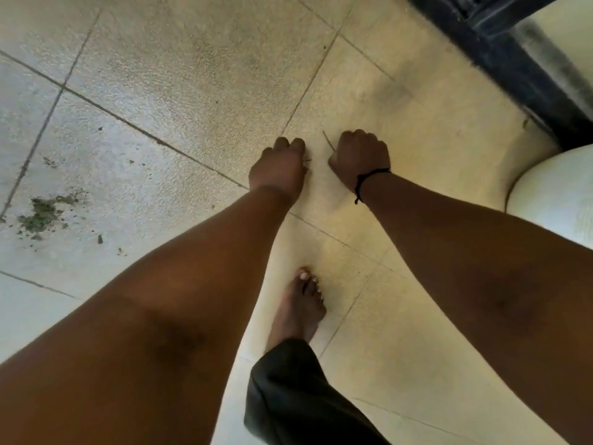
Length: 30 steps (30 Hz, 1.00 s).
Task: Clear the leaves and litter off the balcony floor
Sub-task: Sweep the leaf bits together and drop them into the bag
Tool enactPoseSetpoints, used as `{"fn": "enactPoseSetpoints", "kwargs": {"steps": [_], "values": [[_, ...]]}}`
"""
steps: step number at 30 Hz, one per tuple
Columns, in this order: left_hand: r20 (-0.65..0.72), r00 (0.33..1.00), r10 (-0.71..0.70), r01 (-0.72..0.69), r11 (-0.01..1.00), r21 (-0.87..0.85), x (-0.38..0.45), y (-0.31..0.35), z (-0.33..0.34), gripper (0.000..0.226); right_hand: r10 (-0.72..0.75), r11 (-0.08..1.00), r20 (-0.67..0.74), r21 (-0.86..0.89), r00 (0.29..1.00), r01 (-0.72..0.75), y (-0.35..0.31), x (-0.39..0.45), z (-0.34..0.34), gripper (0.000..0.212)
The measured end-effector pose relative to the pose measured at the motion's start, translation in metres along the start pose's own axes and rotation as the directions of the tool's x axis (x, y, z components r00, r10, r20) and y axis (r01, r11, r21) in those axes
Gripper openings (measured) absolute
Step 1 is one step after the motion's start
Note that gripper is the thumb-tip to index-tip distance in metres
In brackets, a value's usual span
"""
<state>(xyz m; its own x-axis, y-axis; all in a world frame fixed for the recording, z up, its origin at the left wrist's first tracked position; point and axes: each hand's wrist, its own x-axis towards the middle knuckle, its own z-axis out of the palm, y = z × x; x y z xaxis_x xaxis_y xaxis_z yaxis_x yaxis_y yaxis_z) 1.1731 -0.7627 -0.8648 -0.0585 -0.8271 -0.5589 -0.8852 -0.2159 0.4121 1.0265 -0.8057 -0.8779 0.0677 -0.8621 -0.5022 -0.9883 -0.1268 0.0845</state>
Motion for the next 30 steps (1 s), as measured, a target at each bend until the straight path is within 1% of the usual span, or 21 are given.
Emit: {"fn": "enactPoseSetpoints", "kwargs": {"steps": [2,4,6,8,11,13,15,16,17,18,20,22,24,25,26,27,28,29,30], "values": [[0.003,1.0,0.0,0.0,0.997,0.073,0.009,-0.001,0.004,0.026,-0.044,0.999,-0.004,-0.024,0.999,0.044,0.006,0.0,0.002,0.029],[0.005,0.999,0.042,-0.042,0.99,0.137,0.014,-0.001,0.006,0.025,-0.05,0.999,-0.012,0.007,0.999,0.05,0.011,-0.001,0.002,0.027],[0.029,0.995,0.092,-0.096,0.975,0.202,0.016,-0.002,0.005,0.028,0.003,0.997,-0.062,0.08,0.998,0.002,0.013,-0.005,0.001,0.023],[0.069,0.994,0.084,-0.098,0.967,0.237,0.016,0.0,0.002,0.03,0.092,0.981,-0.075,0.178,0.993,-0.077,0.012,-0.012,0.0,0.018],[0.113,0.993,0.031,-0.062,0.96,0.273,0.014,0.008,-0.002,0.034,0.182,0.931,0.007,0.321,0.983,-0.175,0.009,-0.024,-0.004,0.01],[0.111,0.994,-0.003,-0.024,0.969,0.246,0.013,0.008,-0.005,0.036,0.19,0.896,0.054,0.399,0.98,-0.196,0.005,-0.032,-0.005,0.014],[0.079,0.994,-0.076,0.067,0.991,0.113,0.008,0.0,-0.007,0.032,0.175,0.819,0.093,0.538,0.98,-0.197,-0.004,-0.04,-0.006,0.015],[0.061,0.989,-0.132,0.132,0.991,0.002,0.002,-0.007,-0.01,0.029,0.161,0.76,0.098,0.623,0.982,-0.186,-0.01,-0.045,-0.008,0.018],[0.056,0.982,-0.181,0.187,0.975,-0.124,-0.009,-0.014,-0.011,0.025,0.158,0.693,0.098,0.698,0.983,-0.181,-0.016,-0.051,-0.008,0.025],[0.041,0.977,-0.211,0.214,0.945,-0.249,-0.022,-0.024,-0.015,0.022,0.161,0.625,0.101,0.759,0.982,-0.18,-0.026,-0.056,-0.011,0.032],[-0.007,0.975,-0.222,0.196,0.873,-0.446,-0.057,-0.043,-0.022,0.013,0.159,0.508,0.139,0.837,0.977,-0.202,-0.045,-0.071,-0.014,0.035],[-0.075,0.959,-0.273,0.185,0.804,-0.565,-0.092,-0.066,-0.042,0.006,0.144,0.418,0.181,0.88,0.973,-0.226,-0.076,-0.085,-0.026,0.034],[-0.133,0.917,-0.377,0.202,0.725,-0.658,-0.115,-0.085,-0.072,0.011,0.16,0.36,0.196,0.901,0.967,-0.242,-0.116,-0.092,-0.045,0.029],[-0.15,0.89,-0.43,0.201,0.666,-0.718,-0.121,-0.09,-0.091,0.013,0.176,0.33,0.191,0.913,0.966,-0.24,-0.135,-0.095,-0.059,0.023],[-0.183,0.864,-0.468,0.167,0.611,-0.774,-0.123,-0.096,-0.122,0.013,0.176,0.288,0.152,0.937,0.973,-0.199,-0.161,-0.094,-0.082,0.017],[-0.242,0.842,-0.483,0.098,0.577,-0.811,-0.122,-0.098,-0.154,0.012,0.168,0.238,0.084,0.963,0.982,-0.124,-0.183,-0.095,-0.108,0.013],[-0.357,0.806,-0.472,-0.012,0.59,-0.807,-0.118,-0.105,-0.196,0.011,0.149,0.196,-0.03,0.981,0.988,0.0,-0.21,-0.092,-0.145,0.012],[-0.488,0.761,-0.428,-0.136,0.629,-0.765,-0.113,-0.107,-0.235,0.011,0.131,0.174,-0.183,0.972,0.974,0.159,-0.231,-0.088,-0.178,0.009],[-0.61,0.695,-0.381,-0.252,0.665,-0.703,-0.105,-0.109,-0.274,0.013,0.125,0.18,-0.352,0.928,0.928,0.327,-0.252,-0.081,-0.213,0.009]]}}
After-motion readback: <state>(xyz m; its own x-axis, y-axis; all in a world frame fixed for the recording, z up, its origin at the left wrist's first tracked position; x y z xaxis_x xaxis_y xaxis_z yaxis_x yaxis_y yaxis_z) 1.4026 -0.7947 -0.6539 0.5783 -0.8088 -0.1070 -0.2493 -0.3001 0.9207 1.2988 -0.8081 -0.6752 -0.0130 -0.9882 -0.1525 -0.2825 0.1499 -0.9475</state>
